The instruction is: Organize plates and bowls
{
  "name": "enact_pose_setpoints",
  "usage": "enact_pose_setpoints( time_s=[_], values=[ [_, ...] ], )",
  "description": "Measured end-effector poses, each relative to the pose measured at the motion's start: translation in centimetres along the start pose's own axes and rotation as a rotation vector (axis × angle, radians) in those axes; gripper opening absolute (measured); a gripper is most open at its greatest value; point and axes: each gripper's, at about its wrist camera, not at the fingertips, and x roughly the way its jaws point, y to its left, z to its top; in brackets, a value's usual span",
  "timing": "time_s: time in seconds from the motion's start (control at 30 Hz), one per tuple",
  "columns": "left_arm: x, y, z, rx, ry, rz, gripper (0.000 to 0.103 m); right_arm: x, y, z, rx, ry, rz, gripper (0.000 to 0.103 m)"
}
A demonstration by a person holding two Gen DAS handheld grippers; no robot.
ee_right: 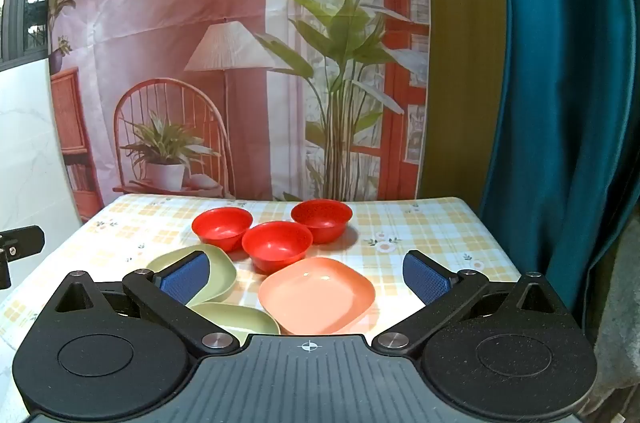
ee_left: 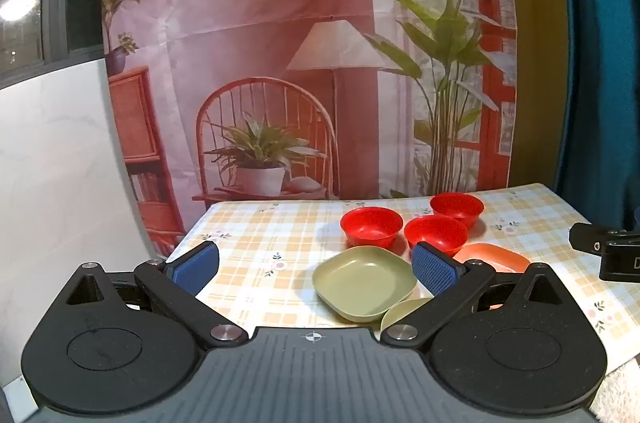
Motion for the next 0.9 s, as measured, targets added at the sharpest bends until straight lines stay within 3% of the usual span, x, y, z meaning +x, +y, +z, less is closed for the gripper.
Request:
enact_pose_setpoints(
  time_s=[0.2,0.9],
  values=[
    [0.06,0.21,0.18,-0.038,0.006,0.003,0.103,-0.04,0.04,-0.03,0.000,-0.002,-0.001,0.103],
    [0.05,-0.28,-0.04,-0.024,0.008,0.005,0.103,-0.08,0.15,-0.05,-0.005,-0.002,0.000,0.103]
  ],
)
